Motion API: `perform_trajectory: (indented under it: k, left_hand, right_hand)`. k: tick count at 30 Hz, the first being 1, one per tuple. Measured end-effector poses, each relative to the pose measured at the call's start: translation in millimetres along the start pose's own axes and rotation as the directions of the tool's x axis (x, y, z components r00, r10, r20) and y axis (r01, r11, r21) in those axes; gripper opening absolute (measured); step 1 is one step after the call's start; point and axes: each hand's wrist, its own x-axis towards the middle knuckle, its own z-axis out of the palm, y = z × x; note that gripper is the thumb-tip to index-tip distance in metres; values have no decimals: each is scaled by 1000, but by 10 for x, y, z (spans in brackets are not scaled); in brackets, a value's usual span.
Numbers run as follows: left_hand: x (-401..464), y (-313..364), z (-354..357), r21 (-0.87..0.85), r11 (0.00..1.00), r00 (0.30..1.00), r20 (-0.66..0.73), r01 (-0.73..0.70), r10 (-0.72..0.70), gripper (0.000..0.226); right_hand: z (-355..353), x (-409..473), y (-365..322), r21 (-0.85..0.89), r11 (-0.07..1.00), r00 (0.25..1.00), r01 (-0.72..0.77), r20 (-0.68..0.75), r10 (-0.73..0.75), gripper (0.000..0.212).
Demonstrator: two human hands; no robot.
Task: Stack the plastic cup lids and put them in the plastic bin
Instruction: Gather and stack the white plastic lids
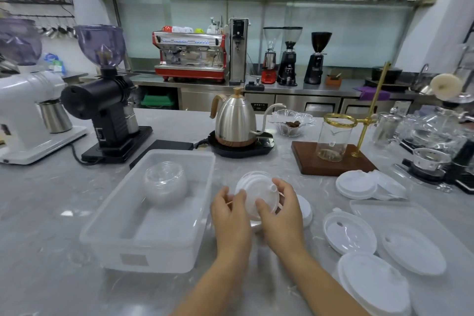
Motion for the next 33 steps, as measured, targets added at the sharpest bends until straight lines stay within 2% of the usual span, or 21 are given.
perform_trajectory:
  k: [4, 7, 11, 16, 19, 24, 29, 33]
  left_hand:
    - [157, 15, 11, -193, 974, 993, 30, 120, -116, 34]
    - [183, 10, -8, -306, 931, 975, 161, 197, -153, 41]
    - [182, -3, -23, -328, 923, 951, 290, 200, -103, 41]
    - [235, -56, -69, -309, 927, 901, 430, 213, -64, 40]
    - [271, -93, -70, -316, 924, 891, 451, 217, -55, 42]
    - [269, -111, -52, -324, 909, 893, 440, 260, -99, 60]
    - [266, -95, -64, -298, 927, 890, 449, 229, -76, 54]
    - [239, -77, -81, -300, 925, 889, 450, 235, -80, 57]
  right_hand:
    - [-32, -22, 11, 53, 996, 998, 65, 12, -66, 52]
    - [-30, -28, 38, 56, 994, 994, 97, 48, -99, 52]
    - [4, -46, 51, 54, 988, 986, 144, 72, -148, 55]
    - [7, -66, 21, 149, 977, 974, 153, 144, -174, 40]
    - [-6, -89, -11, 153, 974, 962, 164, 192, -192, 43]
    - [-32, -92, -21, 33, 966, 929, 257, 268, -257, 55]
    - [-81, -82, -27, 74, 968, 907, 238, 340, -249, 63]
    - [-69, -85, -22, 10, 983, 934, 185, 310, -179, 61]
